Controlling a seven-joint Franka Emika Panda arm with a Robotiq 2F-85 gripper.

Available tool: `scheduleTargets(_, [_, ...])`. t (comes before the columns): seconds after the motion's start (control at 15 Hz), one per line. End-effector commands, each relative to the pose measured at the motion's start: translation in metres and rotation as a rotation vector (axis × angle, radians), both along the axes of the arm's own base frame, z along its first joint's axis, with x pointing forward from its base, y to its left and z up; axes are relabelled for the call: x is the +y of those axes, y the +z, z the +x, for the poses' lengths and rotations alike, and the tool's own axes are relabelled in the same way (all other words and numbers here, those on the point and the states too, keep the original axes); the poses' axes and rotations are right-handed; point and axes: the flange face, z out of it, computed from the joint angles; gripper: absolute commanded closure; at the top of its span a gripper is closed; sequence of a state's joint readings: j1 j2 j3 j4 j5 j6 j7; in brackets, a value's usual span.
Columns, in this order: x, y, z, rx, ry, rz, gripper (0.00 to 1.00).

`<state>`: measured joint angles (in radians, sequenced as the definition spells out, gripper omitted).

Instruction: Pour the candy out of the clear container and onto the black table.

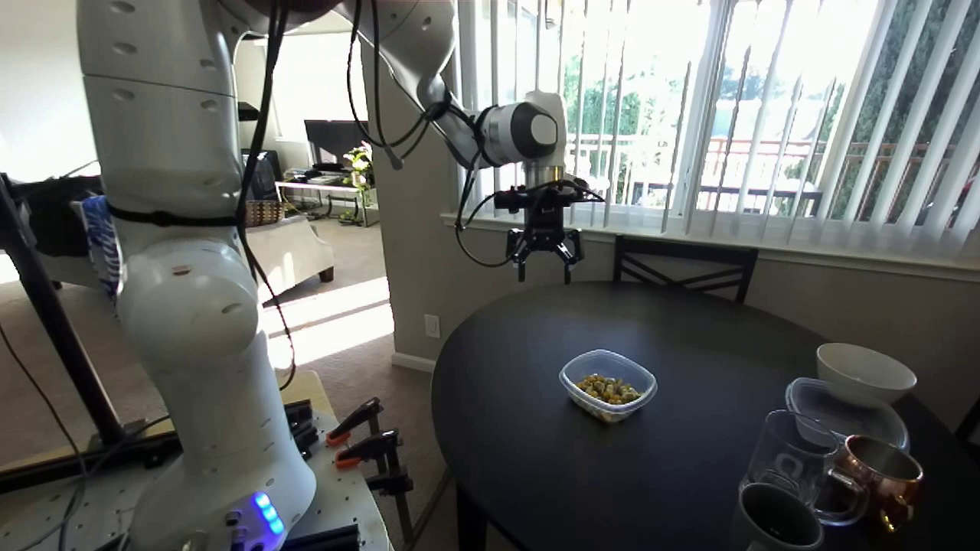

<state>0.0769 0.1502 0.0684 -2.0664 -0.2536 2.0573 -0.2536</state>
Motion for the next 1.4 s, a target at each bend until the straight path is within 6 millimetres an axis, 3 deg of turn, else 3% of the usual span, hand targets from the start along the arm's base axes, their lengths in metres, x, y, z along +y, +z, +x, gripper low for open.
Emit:
scheduleTargets(0.0, [0.001,0.001,0.000,-0.001,0.001,0.000,0.00])
scheduleTargets(0.2, [0.005,0.001,0.002,-0.015,-0.008,0.013,0.00])
scheduleTargets(0.4, [0.028,-0.043,0.045,-0.071,-0.148,0.162,0.00])
scheduleTargets(0.6, [0.034,-0.079,0.069,-0.095,-0.295,0.232,0.00])
scheduleTargets(1.07, [-0.030,-0.160,0.113,-0.199,-0.648,0.182,0.00])
scheduleTargets(1.27, [-0.038,-0.192,0.130,-0.182,-0.756,0.165,0.00])
scheduleTargets(1.33, [-0.037,-0.195,0.134,-0.183,-0.769,0.160,0.05])
